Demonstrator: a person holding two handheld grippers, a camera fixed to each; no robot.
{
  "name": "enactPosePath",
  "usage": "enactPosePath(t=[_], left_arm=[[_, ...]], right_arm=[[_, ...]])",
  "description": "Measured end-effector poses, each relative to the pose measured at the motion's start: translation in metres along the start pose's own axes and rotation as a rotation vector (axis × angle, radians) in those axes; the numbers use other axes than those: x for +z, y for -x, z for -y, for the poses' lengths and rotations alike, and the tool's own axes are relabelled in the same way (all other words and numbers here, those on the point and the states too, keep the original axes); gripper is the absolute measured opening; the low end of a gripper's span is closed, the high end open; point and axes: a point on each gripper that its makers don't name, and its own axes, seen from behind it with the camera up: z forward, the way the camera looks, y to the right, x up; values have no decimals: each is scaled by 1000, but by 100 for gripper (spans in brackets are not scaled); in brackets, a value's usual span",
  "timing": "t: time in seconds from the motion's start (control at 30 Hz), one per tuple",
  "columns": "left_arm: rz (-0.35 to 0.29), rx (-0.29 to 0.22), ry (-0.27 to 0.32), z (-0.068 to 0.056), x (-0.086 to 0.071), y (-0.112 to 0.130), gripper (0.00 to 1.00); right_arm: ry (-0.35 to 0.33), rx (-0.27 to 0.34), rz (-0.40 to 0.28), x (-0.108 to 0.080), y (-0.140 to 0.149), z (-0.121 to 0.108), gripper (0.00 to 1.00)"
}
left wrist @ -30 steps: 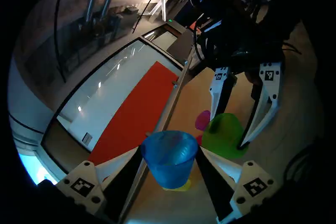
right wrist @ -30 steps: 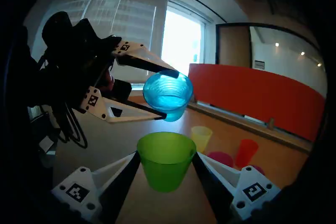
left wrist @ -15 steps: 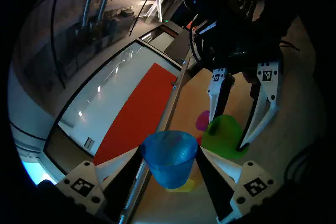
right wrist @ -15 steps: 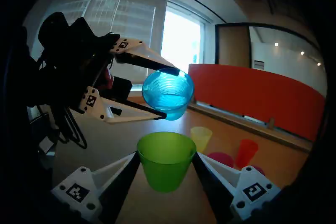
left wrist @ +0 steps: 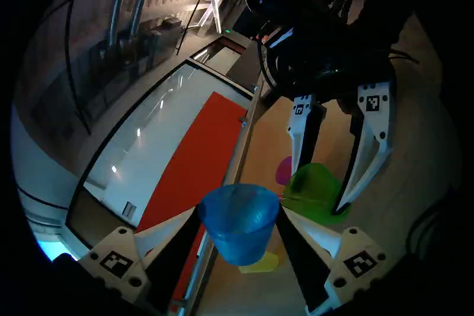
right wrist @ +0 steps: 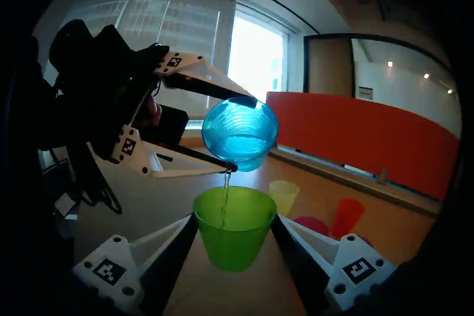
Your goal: Pour water
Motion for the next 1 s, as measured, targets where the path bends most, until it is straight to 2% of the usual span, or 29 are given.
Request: enactPosePath(t=[1.0], left_arm=[[-5,49,-8,1,4,-5,87]], right_arm=[[2,0,-10,-1,-2,-2,91]])
